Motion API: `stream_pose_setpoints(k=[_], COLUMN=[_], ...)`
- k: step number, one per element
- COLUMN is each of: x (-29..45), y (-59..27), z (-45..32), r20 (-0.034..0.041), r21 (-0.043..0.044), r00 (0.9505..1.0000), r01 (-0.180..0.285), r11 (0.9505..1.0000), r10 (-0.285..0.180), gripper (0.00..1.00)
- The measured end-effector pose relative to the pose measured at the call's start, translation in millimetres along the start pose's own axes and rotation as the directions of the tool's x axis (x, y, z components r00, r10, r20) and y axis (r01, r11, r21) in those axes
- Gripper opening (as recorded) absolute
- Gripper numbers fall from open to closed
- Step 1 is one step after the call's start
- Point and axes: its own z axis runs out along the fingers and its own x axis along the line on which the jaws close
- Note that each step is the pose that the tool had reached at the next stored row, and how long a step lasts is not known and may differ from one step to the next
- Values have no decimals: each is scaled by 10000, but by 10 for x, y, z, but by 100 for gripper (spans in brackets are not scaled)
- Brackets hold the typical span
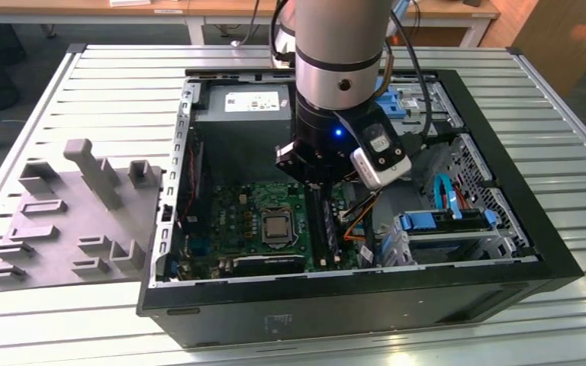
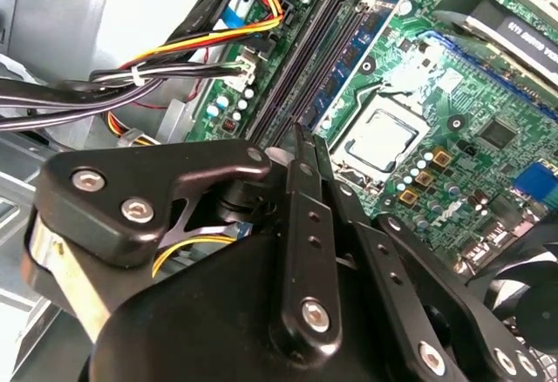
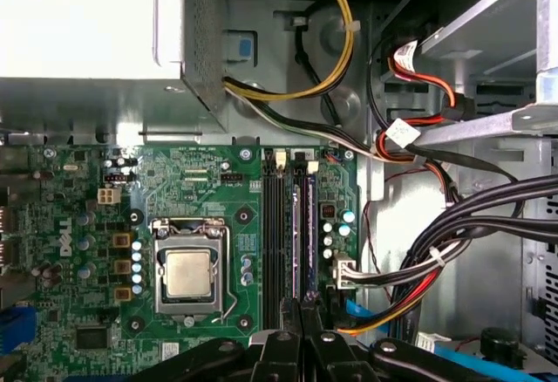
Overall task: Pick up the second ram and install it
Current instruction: 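Insert the second ram into the second slot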
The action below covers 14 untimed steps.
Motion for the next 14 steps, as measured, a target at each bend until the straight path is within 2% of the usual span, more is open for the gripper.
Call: stream_pose_setpoints(k=[4, 11, 14], x=[0, 6, 6], y=[0, 1, 0], z=[3, 73, 79], r20=[0, 2, 1], r21=[-1, -5, 0], r00=[10000, 10000, 10000], r01=[0, 0, 0], r11=[10000, 10000, 10000], r10=[0, 0, 0], gripper=[12, 12, 12])
